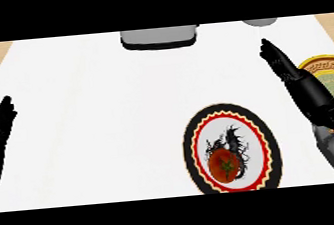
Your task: Pick the tomato from the plate and place it in the plate
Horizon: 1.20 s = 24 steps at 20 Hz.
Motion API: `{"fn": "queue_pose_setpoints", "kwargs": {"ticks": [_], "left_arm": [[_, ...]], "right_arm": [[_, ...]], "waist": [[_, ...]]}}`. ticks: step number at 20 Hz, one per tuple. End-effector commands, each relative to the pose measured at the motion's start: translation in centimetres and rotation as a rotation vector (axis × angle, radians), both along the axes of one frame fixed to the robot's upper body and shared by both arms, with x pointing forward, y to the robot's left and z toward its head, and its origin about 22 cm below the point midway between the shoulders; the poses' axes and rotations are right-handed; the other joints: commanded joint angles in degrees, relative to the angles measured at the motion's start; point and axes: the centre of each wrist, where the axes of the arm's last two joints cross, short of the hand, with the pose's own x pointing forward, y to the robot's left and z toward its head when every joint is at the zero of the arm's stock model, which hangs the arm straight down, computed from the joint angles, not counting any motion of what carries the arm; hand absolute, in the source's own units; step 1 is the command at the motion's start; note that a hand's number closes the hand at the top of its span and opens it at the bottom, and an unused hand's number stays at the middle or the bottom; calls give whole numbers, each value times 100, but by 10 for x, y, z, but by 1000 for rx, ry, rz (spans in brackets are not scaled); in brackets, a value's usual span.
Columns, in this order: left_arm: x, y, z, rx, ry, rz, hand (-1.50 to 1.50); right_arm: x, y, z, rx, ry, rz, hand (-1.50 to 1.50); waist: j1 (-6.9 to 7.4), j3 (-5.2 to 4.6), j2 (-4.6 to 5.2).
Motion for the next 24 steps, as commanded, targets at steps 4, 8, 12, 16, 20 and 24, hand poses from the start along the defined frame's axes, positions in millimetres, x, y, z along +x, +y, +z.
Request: {"fn": "queue_pose_setpoints", "kwargs": {"ticks": [4,8,12,16,20,24], "left_arm": [[25,-23,8,-91,-42,-64,0],[20,-40,-5,-128,10,-99,0],[34,-57,0,-195,-6,-149,0],[54,-76,-9,-188,2,-176,0],[57,-76,-9,-201,24,-174,0],[66,-80,-9,-202,4,-165,0]], "right_arm": [[-30,103,22,387,50,48,-150],[-11,48,38,-346,-281,12,150],[-80,144,-53,120,29,-155,-150],[-127,173,-75,1,-90,-139,-150],[-147,149,-85,-135,-222,-241,-150],[-177,131,-43,-119,-270,-313,-150]], "waist": [[-259,84,102],[-467,-100,-109],[-289,101,151],[-192,95,135],[-220,93,123],[-217,92,121]]}}
